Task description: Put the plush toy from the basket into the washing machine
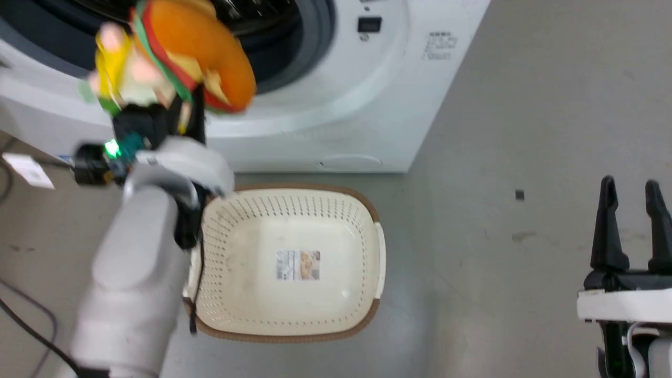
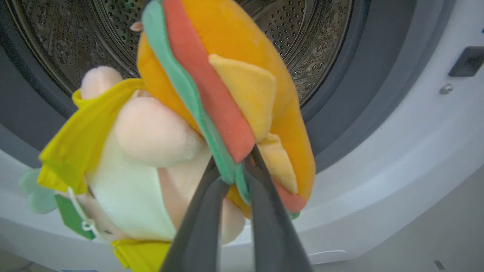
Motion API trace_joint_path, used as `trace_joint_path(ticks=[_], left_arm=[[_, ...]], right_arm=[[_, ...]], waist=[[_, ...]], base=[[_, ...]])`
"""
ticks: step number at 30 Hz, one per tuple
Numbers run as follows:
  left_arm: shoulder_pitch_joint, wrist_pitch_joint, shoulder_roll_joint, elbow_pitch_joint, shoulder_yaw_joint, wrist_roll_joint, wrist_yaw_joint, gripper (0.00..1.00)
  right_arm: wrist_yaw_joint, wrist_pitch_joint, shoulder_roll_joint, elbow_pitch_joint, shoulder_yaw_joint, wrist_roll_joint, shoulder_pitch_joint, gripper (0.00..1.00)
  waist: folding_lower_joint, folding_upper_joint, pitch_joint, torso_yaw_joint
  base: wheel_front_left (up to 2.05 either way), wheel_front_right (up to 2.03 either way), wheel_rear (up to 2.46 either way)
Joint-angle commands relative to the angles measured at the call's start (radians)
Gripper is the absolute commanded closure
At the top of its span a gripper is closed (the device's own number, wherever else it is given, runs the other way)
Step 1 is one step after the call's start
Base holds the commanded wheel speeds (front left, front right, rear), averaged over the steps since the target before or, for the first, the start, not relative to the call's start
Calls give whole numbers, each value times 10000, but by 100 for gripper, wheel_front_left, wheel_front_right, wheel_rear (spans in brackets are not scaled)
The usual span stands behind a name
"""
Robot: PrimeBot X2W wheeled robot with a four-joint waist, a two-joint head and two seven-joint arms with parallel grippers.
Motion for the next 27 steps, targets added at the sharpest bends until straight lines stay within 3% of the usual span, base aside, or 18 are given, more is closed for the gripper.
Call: trace_joint_path(ticks=[1, 13, 27], left_arm=[[-466, -54, 121, 82, 87, 100, -14, 100], [-4210, -55, 1029, 1591, 650, 331, 159, 100], [-7438, -55, 1896, 3175, 860, 426, 300, 100]], right_arm=[[-7, -44, -4, -75, 27, 72, -225, 0], [-7, -44, -4, -307, 456, 436, -1317, 0], [-7, -44, -4, -531, 693, 825, -1857, 0]], waist=[[0, 0, 684, -416], [0, 0, 2692, -1345], [0, 0, 3930, -2195]], base=[[0, 0, 0], [0, 0, 0], [0, 0, 0]])
